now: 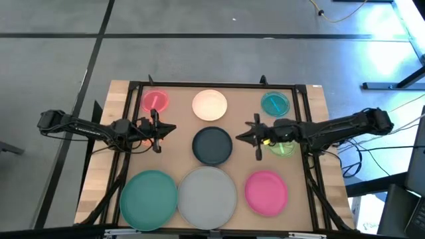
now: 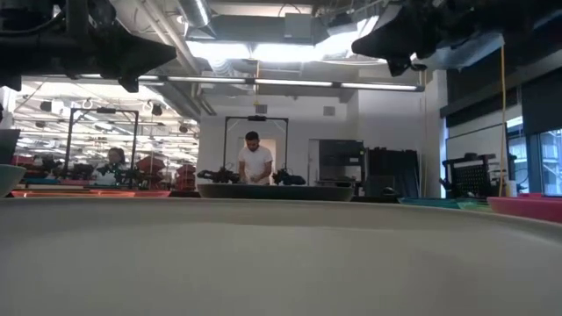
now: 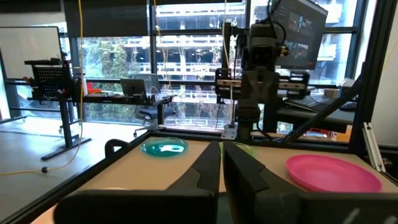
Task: Stack plastic plates
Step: Stack the large green plate on top of the large grey plate
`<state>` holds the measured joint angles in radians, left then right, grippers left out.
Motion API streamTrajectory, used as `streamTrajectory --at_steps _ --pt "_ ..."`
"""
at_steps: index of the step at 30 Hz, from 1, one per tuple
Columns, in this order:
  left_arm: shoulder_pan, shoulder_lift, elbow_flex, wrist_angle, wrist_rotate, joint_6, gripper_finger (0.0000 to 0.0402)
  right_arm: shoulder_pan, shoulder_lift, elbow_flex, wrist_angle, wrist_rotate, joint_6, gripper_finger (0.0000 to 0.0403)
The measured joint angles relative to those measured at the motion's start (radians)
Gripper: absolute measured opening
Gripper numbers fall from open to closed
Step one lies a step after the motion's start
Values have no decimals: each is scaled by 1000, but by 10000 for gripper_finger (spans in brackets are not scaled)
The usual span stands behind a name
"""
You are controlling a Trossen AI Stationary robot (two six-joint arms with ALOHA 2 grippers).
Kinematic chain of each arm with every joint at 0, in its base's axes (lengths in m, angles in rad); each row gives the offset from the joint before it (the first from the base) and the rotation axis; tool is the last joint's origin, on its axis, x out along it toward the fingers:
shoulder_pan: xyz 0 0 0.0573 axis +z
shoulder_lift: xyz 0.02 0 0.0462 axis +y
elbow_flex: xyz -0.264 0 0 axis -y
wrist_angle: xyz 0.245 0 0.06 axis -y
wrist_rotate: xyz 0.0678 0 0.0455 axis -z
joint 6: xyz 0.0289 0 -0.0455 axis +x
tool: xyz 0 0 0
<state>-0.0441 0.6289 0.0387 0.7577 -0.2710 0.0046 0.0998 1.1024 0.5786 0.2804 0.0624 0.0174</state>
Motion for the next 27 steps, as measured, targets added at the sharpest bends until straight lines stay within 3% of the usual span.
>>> streamTrajectory --at_steps 20,27 --pt "0 0 0 52 -35 -30 11 70 138 31 32 -28 82 5" --pt "0 0 0 50 -32 -71 15 70 140 31 38 23 115 23"
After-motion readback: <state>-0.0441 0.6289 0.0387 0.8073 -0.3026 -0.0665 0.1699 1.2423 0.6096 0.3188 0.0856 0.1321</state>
